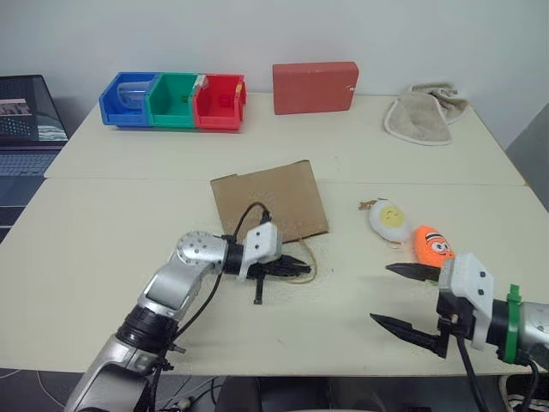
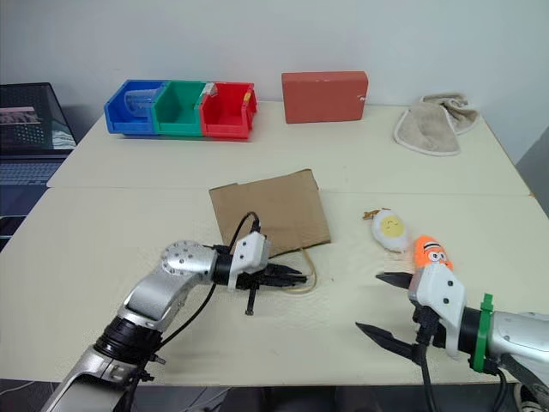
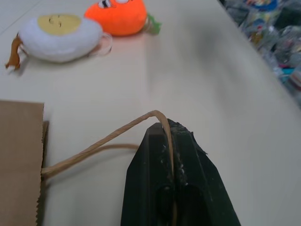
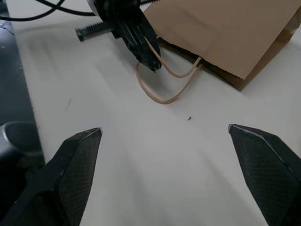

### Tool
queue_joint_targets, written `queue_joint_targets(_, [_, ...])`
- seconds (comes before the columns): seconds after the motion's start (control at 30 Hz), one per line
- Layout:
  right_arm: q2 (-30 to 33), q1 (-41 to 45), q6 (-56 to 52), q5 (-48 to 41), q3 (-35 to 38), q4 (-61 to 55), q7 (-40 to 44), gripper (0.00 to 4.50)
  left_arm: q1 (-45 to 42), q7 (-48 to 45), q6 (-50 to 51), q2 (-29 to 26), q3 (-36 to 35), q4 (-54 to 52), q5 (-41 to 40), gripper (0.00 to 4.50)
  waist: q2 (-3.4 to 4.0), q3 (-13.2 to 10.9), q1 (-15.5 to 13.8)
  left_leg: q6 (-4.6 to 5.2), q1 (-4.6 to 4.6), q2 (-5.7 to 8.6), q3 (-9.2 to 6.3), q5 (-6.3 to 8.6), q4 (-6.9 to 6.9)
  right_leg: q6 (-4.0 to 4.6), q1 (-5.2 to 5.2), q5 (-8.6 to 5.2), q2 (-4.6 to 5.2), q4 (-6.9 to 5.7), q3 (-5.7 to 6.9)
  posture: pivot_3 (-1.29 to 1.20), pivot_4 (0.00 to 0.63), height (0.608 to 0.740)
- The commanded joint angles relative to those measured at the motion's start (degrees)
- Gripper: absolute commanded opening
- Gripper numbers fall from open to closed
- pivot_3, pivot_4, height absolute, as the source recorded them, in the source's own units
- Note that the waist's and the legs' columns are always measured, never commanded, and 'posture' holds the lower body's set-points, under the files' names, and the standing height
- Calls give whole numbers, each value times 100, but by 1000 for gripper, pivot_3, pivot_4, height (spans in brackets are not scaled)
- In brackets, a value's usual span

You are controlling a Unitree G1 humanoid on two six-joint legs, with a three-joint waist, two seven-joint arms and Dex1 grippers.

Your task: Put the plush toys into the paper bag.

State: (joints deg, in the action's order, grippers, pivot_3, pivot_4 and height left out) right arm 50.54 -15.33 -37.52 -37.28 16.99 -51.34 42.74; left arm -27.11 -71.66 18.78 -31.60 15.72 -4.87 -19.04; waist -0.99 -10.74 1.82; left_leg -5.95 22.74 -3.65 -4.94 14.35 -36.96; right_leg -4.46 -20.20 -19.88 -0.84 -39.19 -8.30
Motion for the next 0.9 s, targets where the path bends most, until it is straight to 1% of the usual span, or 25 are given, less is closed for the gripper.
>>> queue_joint_targets(0.03, [-226, 443, 37, 216, -638, 37, -326, 4328, -393, -71, 946, -140, -403, -200, -661, 3, 0, 0, 6, 0, 0, 0, -1, 0, 0, 0, 0, 0, 0, 0, 1, 0, 150, 740])
queue_joint_targets(0.1, [-358, 771, 52, 492, -1192, 192, -446, 3881, -673, 41, 1570, -118, -606, -167, -1044, 0, 0, 0, 7, 0, 1, 0, -5, 0, 0, 0, -1, 0, -1, -1, 4, 0, 150, 740])
queue_joint_targets(0.13, [-468, 965, 84, 687, -1469, 301, -556, 3538, -756, 41, 1826, -129, -671, -188, -1217, 0, 0, 0, 5, 0, 5, 1, -5, 0, -2, 0, -4, 0, -1, -1, 4, 0, 150, 740])
queue_joint_targets(0.2, [-759, 1383, 71, 982, -2004, 529, -777, 2801, -903, 101, 2195, -114, -782, -185, -1439, 0, 0, 0, 7, 0, 5, 1, -6, 0, -1, 0, -4, 0, 0, 2, 5, 0, 150, 740])
queue_joint_targets(0.27, [-1204, 1890, 47, 1358, -2581, 855, -1087, 2029, -1032, 233, 2549, -51, -910, -181, -1663, 0, 0, 0, 10, 0, 5, 1, -9, 0, -1, 0, -7, 0, 0, -1, 8, 0, 150, 740])
queue_joint_targets(0.43, [-2138, 2647, 90, 2033, -3329, 1600, -1648, 170, -1187, 560, 3261, 79, -1200, -294, -2224, 0, 0, -1, 15, -2, 11, 1, -17, -1, 0, 2, -24, -1, -1, -32, 15, 0, 150, 740])
queue_joint_targets(0.47, [-2297, 2763, 122, 2168, -3448, 1767, -1731, 42, -1213, 631, 3366, 97, -1246, -292, -2304, 0, 0, -1, 16, -2, 12, 1, -20, -1, 1, 3, -27, -2, -1, -36, 18, 0, 150, 740])
queue_joint_targets(0.6, [-2912, 3084, 605, 2750, -3714, 2469, -2091, 42, -1371, 958, 3737, 213, -1470, -220, -2612, 0, 0, -1, 5, -3, 15, 1, -31, -2, 0, 7, -31, -4, -1, -50, 30, 0, 150, 740])
queue_joint_targets(0.77, [-3381, 3291, 1291, 3355, -3841, 3226, -2399, 42, -1560, 1336, 4127, 359, -1752, -96, -2955, 0, 0, -1, 12, -5, 14, 1, -37, -3, -1, 8, -33, -5, -1, -59, 38, 0, 150, 740])
queue_joint_targets(0.9, [-3684, 3417, 1640, 3717, -3958, 3755, -2529, 42, -1648, 1529, 4342, 406, -1896, -39, -3163, 0, 0, -1, 23, -6, 14, 1, -47, -4, 0, 14, -36, -8, -1, -70, 49, 0, 150, 740])
